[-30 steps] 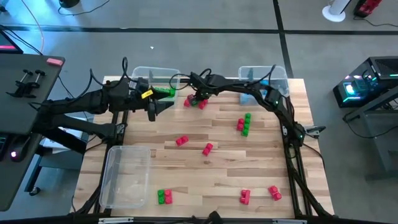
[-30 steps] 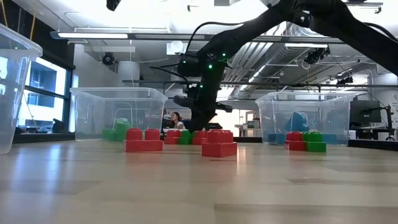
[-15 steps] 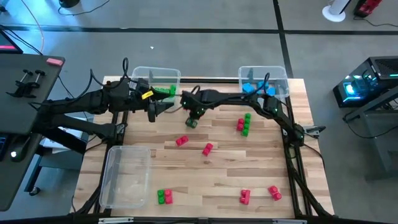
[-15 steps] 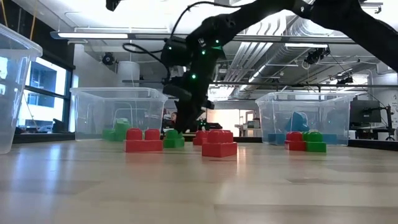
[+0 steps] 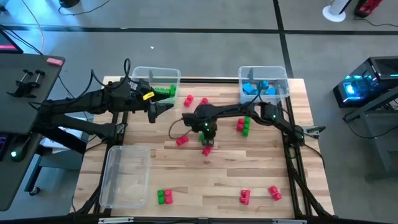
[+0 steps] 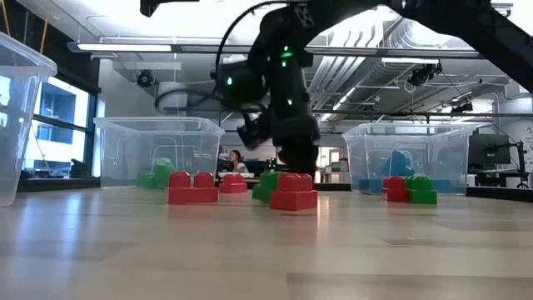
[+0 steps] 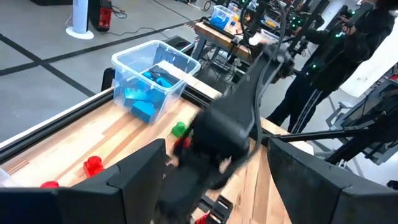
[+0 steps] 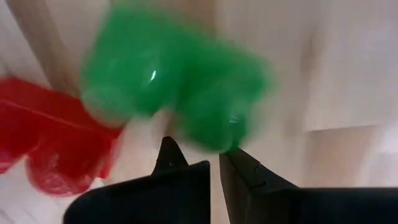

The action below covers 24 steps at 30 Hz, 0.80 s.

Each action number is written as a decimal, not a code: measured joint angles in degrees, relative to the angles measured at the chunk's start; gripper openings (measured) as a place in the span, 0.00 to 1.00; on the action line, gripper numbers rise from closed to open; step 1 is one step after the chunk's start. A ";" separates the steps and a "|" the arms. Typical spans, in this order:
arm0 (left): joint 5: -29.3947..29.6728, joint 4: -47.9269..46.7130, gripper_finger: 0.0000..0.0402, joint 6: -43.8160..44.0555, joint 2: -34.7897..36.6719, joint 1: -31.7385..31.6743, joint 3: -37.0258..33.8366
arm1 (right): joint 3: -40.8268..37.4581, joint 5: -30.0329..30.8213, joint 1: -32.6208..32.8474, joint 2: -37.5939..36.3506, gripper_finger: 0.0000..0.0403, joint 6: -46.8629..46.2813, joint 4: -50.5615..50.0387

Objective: Sort blocks
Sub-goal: Put the green game piece into the top left transparent bin

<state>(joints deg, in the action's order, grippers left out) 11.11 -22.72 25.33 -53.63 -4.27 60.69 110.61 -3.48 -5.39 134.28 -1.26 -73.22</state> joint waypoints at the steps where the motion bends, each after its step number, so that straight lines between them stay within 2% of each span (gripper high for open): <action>1: 0.00 0.02 0.67 -0.09 0.00 0.00 0.00 | -0.05 -0.20 0.35 0.23 0.00 -0.04 -0.40; 9: 0.01 0.10 0.67 -2.07 0.00 -0.02 0.00 | 0.17 2.16 0.63 -6.10 0.00 -1.61 -1.83; 14: 0.00 0.21 0.67 -3.42 0.00 -0.02 0.00 | 0.41 3.44 0.47 -12.14 0.00 8.29 1.84; 19: -0.21 0.24 0.67 -2.35 0.00 0.05 0.00 | 0.36 3.36 0.57 -12.42 0.00 17.57 7.79; 24: -5.37 0.45 0.67 -1.56 0.40 1.97 0.00 | 0.04 3.38 0.53 -9.42 0.08 19.84 13.10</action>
<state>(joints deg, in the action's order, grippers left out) 5.75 -22.27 23.77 -53.23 -2.30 60.69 110.65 -0.10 -4.86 124.85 18.57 -60.12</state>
